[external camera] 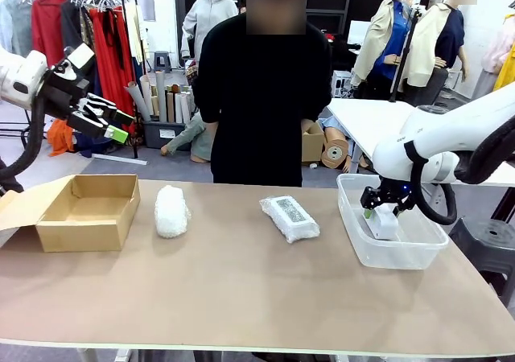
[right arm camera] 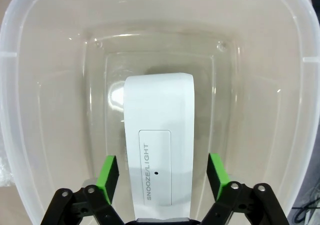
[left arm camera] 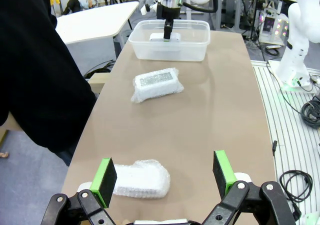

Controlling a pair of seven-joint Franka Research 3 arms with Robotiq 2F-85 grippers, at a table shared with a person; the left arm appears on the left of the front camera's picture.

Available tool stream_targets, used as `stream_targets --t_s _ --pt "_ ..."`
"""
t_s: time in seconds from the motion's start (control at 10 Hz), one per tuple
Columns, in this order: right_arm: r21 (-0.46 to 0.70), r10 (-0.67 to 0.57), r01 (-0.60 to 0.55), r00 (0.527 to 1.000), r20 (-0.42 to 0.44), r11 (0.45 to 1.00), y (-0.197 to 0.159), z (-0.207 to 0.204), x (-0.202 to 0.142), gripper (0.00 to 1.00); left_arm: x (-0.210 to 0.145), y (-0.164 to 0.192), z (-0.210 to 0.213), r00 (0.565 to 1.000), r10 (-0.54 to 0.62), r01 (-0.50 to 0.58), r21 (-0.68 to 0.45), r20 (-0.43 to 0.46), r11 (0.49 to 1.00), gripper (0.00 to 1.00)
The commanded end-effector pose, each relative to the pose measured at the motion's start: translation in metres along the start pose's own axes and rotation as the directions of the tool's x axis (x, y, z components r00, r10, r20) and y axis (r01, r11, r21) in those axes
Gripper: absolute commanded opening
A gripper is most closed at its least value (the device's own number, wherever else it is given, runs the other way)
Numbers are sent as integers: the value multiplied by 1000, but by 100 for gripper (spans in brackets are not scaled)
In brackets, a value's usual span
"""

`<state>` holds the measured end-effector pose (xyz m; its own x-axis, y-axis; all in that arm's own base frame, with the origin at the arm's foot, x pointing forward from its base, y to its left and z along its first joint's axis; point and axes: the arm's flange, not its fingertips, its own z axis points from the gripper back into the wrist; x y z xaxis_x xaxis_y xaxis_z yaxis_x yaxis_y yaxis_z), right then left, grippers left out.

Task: Separate and place wrapped and unwrapped clocks.
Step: If the picked Digital clock is wrapped, place it in the Package Box ; if not, place it in the Organizing box.

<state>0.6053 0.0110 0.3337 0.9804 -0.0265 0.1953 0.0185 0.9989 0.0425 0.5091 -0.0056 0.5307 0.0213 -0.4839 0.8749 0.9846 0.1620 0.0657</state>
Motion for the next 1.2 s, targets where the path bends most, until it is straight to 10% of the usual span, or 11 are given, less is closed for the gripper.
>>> stream_targets --t_s 0.0,1.1 --pt "5 -30 30 1000 -6 1000 1 11 -1 100 2 -1 0 1000 -5 5 -1 2 1000 100" --pt "4 9 -10 1000 30 1000 6 49 2 100 2 -1 0 1000 -5 5 -1 2 1000 100"
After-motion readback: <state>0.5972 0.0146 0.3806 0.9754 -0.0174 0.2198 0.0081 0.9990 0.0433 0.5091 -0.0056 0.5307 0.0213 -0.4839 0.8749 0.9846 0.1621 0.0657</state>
